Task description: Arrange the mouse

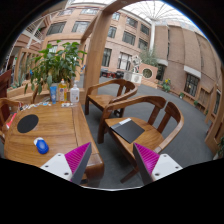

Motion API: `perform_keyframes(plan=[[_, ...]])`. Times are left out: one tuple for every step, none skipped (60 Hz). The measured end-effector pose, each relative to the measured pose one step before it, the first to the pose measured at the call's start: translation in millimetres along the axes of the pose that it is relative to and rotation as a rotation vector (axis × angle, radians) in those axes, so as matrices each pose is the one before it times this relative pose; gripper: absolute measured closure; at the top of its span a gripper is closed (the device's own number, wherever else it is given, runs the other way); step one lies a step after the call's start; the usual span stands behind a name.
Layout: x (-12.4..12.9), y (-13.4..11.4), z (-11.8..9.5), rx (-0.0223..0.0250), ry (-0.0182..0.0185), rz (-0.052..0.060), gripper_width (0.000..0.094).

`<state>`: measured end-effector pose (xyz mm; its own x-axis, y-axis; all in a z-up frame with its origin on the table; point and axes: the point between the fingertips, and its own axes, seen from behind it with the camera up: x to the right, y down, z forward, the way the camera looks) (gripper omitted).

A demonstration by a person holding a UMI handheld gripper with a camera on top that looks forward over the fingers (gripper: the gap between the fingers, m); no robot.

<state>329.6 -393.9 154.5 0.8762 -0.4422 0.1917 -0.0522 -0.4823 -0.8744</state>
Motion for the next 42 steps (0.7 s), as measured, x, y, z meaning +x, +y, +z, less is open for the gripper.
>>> perform_keyframes(plan=[[-1.63,-7.66,7.55,-0.0645,-0.01127,-0.017,0.0087],[-2.43,4.22,-8.16,0.01855,-0.00036,0.0048,0.0088],[-6.65,17.96,3.66,0.0117,-0.00485,0.0058,0.0088],[-4.45,7.85,0.22,-0.00703,-0.00898,-0.0007,0.0089],[-5.17,6.29,0.55,-0.00952,-0.00978,-0.0018,0.0087],[-6.47,6.75,12.92,-0.07575,-0.01582,-0.0185,0.0087],[-1.43,-2.59,-9.87,-0.0044,-0.00959,-0.0038,0.0087],[-9.21,9.13,0.3,0.03067,-0.01313,0.0102,0.0088],[-10.38,12.57,5.13,0.00977,-0.0115,-0.0013,0.0085],[-7.8,5.67,1.58,-0.00859,-0.01486,-0.0039,0.0085],[-8.65,5.88,2.19,-0.00889,-0.01634,-0.0045,0.0086],[-8.96,5.68,1.95,-0.00946,-0.01654,-0.0047,0.0085],[-9.25,5.5,2.07,-0.00873,-0.01743,-0.0041,0.0084],[-9.73,5.08,2.77,-0.00762,-0.01814,-0.0047,0.0084],[15.45,1.22,-10.27,-0.0209,-0.05025,-0.0078,0.0082],[-10.36,4.69,3.08,-0.00598,-0.01897,-0.0042,0.0082],[-10.37,3.38,3.0,-0.00621,-0.01909,-0.0037,0.0083],[-9.83,3.17,3.43,-0.00564,-0.01808,-0.0033,0.0079],[-9.98,2.39,3.94,-0.00437,-0.01696,-0.0035,0.0079],[-10.32,1.84,3.57,-0.00314,-0.01746,-0.0048,0.0081],[-10.18,1.21,3.46,-0.00174,-0.01847,-0.0052,0.0084],[-10.08,0.67,3.88,-0.00072,-0.01742,-0.0051,0.0084],[-10.16,-0.01,4.14,0.00087,-0.01706,-0.005,0.0084],[-8.99,-0.52,3.93,0.00204,-0.01537,-0.0044,0.0085],[-8.52,-0.81,4.52,0.00208,-0.01287,-0.0049,0.0083],[-7.94,-0.81,4.52,0.00188,-0.01134,-0.0056,0.0081],[-7.87,-1.0,3.88,0.00203,-0.01083,-0.0067,0.0083],[-7.31,-1.36,4.06,0.00324,-0.00987,-0.0065,0.0083],[-6.47,-2.22,4.69,0.00518,-0.0083,-0.0054,0.0084],[-5.4,-2.6,4.86,0.00549,-0.00643,-0.0053,0.0082],[-5.26,-2.68,5.21,0.00462,-0.00555,-0.0054,0.0081],[-5.11,-2.58,5.5,0.00431,-0.00537,-0.0058,0.008],[-4.61,-2.8,5.3,0.00545,-0.00494,-0.0049,0.008],[-3.83,-2.61,5.89,0.00551,-0.00304,-0.0039,0.0081],[-3.43,-2.51,6.02,0.00404,-0.00186,-0.0029,0.0078],[-3.2,-1.92,6.07,0.00193,-0.0012,-0.0033,0.0079],[-3.13,-1.7,6.02,-0.00026,-0.00176,-0.0037,0.0082],[-2.88,-1.33,6.05,-0.00166,-0.00159,-0.0038,0.0083],[-2.44,-1.45,5.19,-0.00225,-0.0012,-0.003,0.0083],[-2.13,-1.85,5.07,-0.00161,-0.00078,-0.0021,0.0083],[-1.76,-2.06,5.02,-0.00059,-0.00033,-0.001,0.0083],[-1.24,-2.31,4.85,0.00055,0.00038,-0.0009,0.0083]])
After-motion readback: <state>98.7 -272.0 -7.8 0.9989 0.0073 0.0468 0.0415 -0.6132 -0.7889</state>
